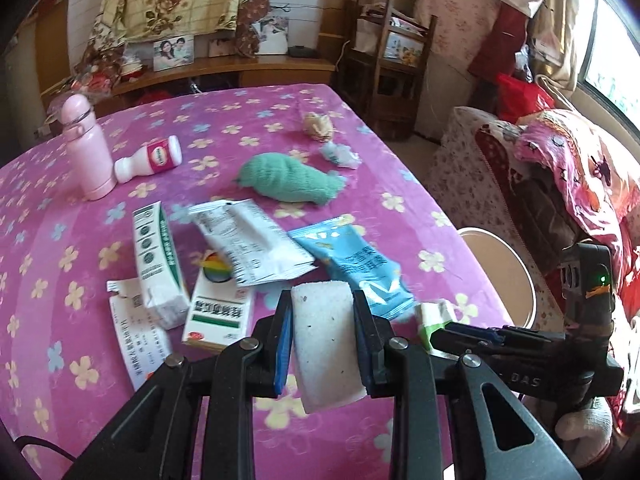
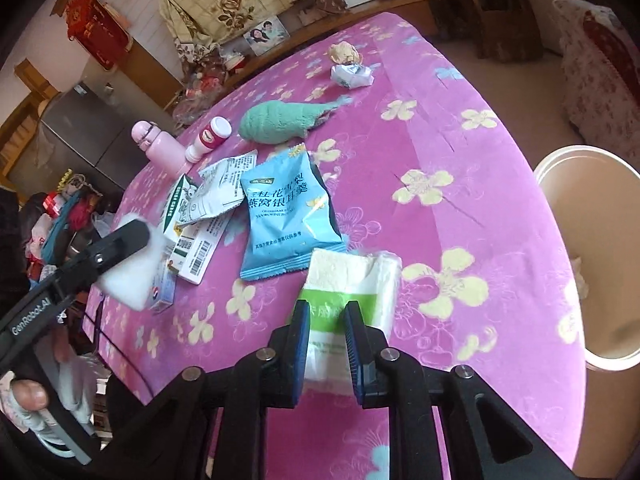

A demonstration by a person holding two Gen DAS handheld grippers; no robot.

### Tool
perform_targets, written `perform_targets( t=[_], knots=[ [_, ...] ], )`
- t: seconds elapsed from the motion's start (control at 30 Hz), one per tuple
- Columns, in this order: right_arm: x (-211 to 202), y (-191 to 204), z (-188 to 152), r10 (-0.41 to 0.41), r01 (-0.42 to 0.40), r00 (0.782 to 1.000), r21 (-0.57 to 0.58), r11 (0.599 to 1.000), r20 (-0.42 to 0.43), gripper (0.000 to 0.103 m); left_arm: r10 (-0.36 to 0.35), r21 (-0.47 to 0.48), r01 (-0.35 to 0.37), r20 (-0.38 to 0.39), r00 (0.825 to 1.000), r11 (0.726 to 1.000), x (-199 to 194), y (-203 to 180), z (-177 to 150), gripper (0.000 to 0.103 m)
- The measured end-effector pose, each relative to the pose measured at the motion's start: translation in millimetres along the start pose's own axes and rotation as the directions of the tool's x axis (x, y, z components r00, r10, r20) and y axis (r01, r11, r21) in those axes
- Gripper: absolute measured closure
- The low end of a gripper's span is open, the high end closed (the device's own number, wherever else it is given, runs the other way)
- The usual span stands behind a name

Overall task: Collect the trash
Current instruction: 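Carry the tissue pack with the right tool over the bucket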

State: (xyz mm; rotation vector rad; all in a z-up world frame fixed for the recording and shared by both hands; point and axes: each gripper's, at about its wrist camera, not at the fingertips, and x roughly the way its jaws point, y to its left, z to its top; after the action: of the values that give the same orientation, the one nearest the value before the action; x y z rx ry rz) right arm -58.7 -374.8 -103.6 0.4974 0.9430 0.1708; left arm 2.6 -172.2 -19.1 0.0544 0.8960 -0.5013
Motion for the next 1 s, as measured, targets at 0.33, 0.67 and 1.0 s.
perform_targets(
  t=[0.33, 0.67, 1.0],
  knots=[
    [-11.7, 8.8, 4.7, -0.085, 0.086, 0.996, -0.022, 0.996, 0.035, 0.016, -0.024, -0.018, 0.024, -0.007, 1.000, 1.000, 5.1, 4.6, -6.3, 0.073],
    [17.1, 20.4, -4.1, -0.205, 0.206, 0.978, -0.133, 0.969, 0.025, 0.050, -0.038, 0.013, 0.038, -0.030, 0.999, 0.999, 14.9, -14.4, -8.8, 0.073],
    [-29.7, -11.6, 0.4, -0.167, 0.177, 0.981, -0.106, 0.978, 0.099, 0.071, -0.095, 0.031, 0.096, -0.040, 0.995, 0.995, 25.1, -49.7, 0.9, 0.073]
  ],
)
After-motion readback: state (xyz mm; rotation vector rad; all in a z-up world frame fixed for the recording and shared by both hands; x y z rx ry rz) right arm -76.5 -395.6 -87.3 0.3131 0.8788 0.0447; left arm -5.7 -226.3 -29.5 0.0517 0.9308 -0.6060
